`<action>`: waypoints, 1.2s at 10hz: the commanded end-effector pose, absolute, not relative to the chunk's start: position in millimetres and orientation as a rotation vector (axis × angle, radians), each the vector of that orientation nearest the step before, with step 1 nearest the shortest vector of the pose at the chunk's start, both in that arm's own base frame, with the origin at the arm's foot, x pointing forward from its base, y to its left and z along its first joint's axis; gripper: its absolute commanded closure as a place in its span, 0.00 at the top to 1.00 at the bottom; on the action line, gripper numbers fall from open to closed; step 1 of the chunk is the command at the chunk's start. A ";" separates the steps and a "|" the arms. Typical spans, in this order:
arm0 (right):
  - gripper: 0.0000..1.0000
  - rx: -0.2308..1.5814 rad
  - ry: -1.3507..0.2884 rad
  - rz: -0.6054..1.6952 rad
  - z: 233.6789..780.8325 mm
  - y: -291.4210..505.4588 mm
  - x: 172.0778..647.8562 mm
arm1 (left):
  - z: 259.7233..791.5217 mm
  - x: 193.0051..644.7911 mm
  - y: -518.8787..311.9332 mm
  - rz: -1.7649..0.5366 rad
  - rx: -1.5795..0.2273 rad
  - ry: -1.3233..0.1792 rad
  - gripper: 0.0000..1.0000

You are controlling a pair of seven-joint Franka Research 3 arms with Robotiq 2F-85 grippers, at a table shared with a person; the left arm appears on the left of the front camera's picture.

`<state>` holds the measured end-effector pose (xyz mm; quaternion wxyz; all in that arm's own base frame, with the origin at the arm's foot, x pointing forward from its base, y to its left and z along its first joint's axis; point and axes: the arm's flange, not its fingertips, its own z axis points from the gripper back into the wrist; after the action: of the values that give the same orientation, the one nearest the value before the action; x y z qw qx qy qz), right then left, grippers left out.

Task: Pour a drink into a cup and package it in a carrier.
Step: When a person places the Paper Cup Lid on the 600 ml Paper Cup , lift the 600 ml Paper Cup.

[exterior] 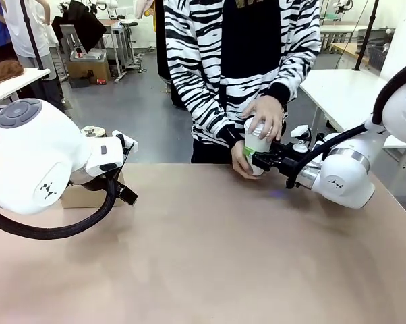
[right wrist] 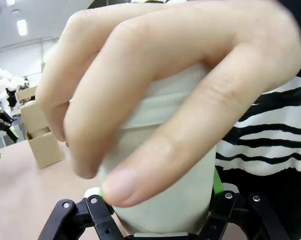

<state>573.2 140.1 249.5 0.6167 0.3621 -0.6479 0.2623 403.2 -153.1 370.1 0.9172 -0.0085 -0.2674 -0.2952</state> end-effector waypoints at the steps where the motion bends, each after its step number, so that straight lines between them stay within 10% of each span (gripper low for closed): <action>1: 0.80 0.832 -1.492 0.603 252.1 141.2 569.8 | 370.5 403.1 -152.4 -0.606 -0.021 -0.551 1.00; 12: 0.80 0.832 -1.492 0.603 252.1 141.2 569.8 | 370.5 403.1 -152.4 -0.606 -0.021 -0.551 1.00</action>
<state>569.9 140.7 246.7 0.6195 0.3641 -0.6447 0.2611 403.2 -153.1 370.1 0.9172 -0.0085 -0.2674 -0.2952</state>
